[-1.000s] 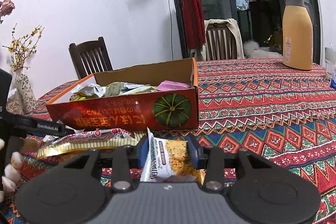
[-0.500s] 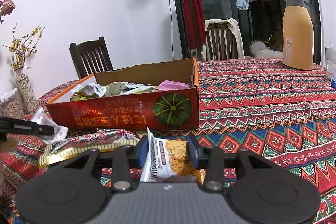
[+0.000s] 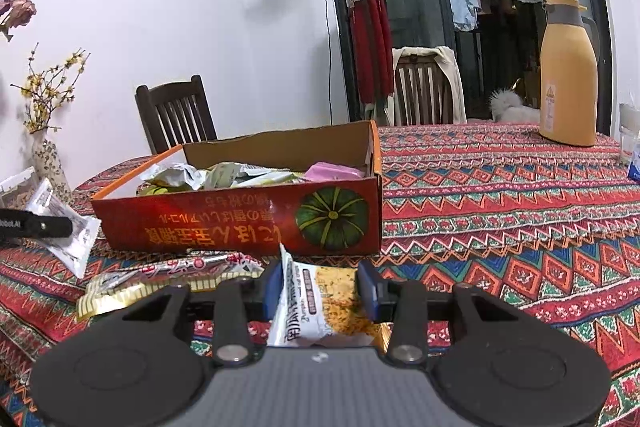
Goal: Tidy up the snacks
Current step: 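Drop the white packet into the box with the left gripper while the right drops the cookie packet, then grasp the striped bar with the right gripper beside the box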
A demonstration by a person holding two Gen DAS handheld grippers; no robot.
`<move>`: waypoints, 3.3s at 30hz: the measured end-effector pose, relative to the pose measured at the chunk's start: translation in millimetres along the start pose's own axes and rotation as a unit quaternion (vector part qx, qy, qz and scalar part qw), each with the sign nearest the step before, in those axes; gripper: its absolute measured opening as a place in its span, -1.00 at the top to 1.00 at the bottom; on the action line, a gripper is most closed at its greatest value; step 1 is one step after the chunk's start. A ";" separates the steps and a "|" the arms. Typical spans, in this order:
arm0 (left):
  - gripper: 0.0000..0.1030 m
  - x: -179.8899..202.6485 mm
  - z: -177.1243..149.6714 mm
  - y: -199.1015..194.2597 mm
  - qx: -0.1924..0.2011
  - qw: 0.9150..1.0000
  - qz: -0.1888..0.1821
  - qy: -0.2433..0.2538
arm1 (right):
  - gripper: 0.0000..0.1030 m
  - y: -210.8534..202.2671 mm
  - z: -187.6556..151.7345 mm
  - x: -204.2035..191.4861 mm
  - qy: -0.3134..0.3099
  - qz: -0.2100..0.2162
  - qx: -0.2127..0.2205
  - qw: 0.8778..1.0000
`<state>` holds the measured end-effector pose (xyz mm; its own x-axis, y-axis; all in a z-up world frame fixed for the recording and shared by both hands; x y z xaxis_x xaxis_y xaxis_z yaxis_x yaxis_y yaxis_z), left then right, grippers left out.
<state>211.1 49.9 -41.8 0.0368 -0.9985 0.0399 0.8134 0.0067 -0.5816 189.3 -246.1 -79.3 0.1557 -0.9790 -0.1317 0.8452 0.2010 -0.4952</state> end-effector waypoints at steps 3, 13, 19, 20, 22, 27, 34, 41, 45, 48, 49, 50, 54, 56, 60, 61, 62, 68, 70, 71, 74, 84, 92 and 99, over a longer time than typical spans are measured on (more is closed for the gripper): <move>0.75 1.2 6.1 -7.7 0.011 1.000 -0.004 -0.002 | 0.23 -6.9 5.7 -2.7 -0.005 0.000 0.011 1.000; 0.75 13.4 40.0 -18.8 0.044 0.999 -0.015 0.008 | 0.23 -23.5 50.4 -19.1 -0.031 0.003 0.059 0.998; 0.75 26.4 67.1 -14.8 0.065 0.997 -0.024 0.016 | 0.23 -13.7 85.1 -30.3 -0.041 0.000 0.080 0.996; 0.75 28.8 72.5 -13.4 0.069 0.997 -0.025 0.017 | 0.23 -11.0 89.7 -31.7 -0.041 0.000 0.082 0.996; 0.75 33.0 82.5 -9.5 0.075 0.997 -0.027 0.017 | 0.23 -3.4 101.7 -34.2 -0.043 -0.003 0.086 0.995; 0.75 43.3 105.5 8.4 0.082 0.996 -0.034 0.011 | 0.23 22.3 124.2 -39.7 -0.051 -0.011 0.086 0.995; 0.75 52.1 125.2 57.8 0.071 0.997 -0.020 -0.005 | 0.24 71.7 136.3 -42.5 -0.052 -0.016 0.066 0.996; 0.75 51.2 113.9 101.2 0.058 0.998 -0.005 -0.009 | 0.24 102.1 120.3 -37.9 -0.055 -0.010 0.045 0.997; 0.75 46.9 108.2 113.5 0.043 0.999 -0.006 -0.011 | 0.24 112.9 113.1 -38.1 -0.059 -0.008 0.029 0.998; 0.75 45.0 103.8 118.2 0.035 0.999 -0.007 -0.015 | 0.23 115.8 108.8 -37.0 -0.058 -0.008 0.022 0.998; 0.75 44.5 103.1 118.5 0.034 0.999 -0.010 -0.017 | 0.21 116.1 107.8 -36.4 -0.058 -0.007 0.020 0.998; 0.74 43.0 102.8 118.9 0.033 0.999 -0.014 -0.018 | 0.18 116.7 107.0 -36.9 -0.059 -0.006 0.018 0.998; 0.06 38.6 103.2 115.7 0.036 0.999 -0.018 -0.029 | -0.25 117.1 103.7 -36.9 -0.056 -0.010 0.013 0.998; -0.61 34.1 104.6 110.3 0.046 0.998 -0.010 -0.036 | -0.79 114.4 105.2 -35.8 -0.052 -0.012 0.017 0.998; -1.00 30.2 109.2 95.2 0.067 0.997 -0.011 -0.046 | -1.00 110.7 107.9 -31.8 -0.036 -0.014 0.015 0.999; -1.00 30.1 109.9 92.8 0.068 0.997 -0.011 -0.046 | -1.00 110.6 108.6 -30.3 -0.033 -0.014 0.013 0.999; -1.00 29.4 110.7 91.3 0.067 0.997 -0.010 -0.047 | -1.00 109.7 109.5 -29.4 -0.029 -0.015 0.011 0.999; -1.00 21.5 120.7 70.8 0.068 0.996 0.006 -0.063 | -1.00 87.7 118.3 -31.9 -0.020 -0.014 0.021 0.999; -1.00 14.1 122.3 62.3 0.061 0.996 0.013 -0.070 | -1.00 79.8 119.3 -37.0 -0.021 -0.011 0.015 1.000; -1.00 10.3 121.9 57.7 0.056 0.996 0.015 -0.071 | -1.00 76.8 117.5 -41.5 -0.026 -0.010 0.008 1.000; -1.00 -2.6 116.2 47.0 0.048 0.996 0.022 -0.069 | -1.00 68.9 105.0 -57.8 -0.042 -0.003 -0.016 0.999; -1.00 -48.8 57.0 23.6 0.000 0.998 0.024 -0.066 | -1.00 80.0 38.3 -112.5 -0.047 -0.016 -0.127 0.991; -1.00 -63.5 10.2 8.6 -0.027 0.998 0.012 -0.061 | -0.86 71.5 8.7 -107.6 -0.057 -0.046 -0.146 0.987; -1.00 -59.0 -13.8 5.2 -0.047 0.997 -0.005 -0.064 | -0.80 46.3 -0.7 -87.1 -0.075 -0.055 -0.142 0.986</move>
<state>205.1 108.1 -58.4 0.1070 -0.9835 0.1457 0.7567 -0.0145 -0.6537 214.6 -151.6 -91.4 0.1629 -0.9852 0.0533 0.6878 0.0746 -0.7221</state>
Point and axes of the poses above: each gripper's, at about its wrist camera, not at the fingertips, and y roughly the way its jaws point, x to its right, z to its top, the point moved 9 cm from there along y, roughly the way its jaws point, and after that the axes turned 6 degrees about -x, right-handed, at the moved point
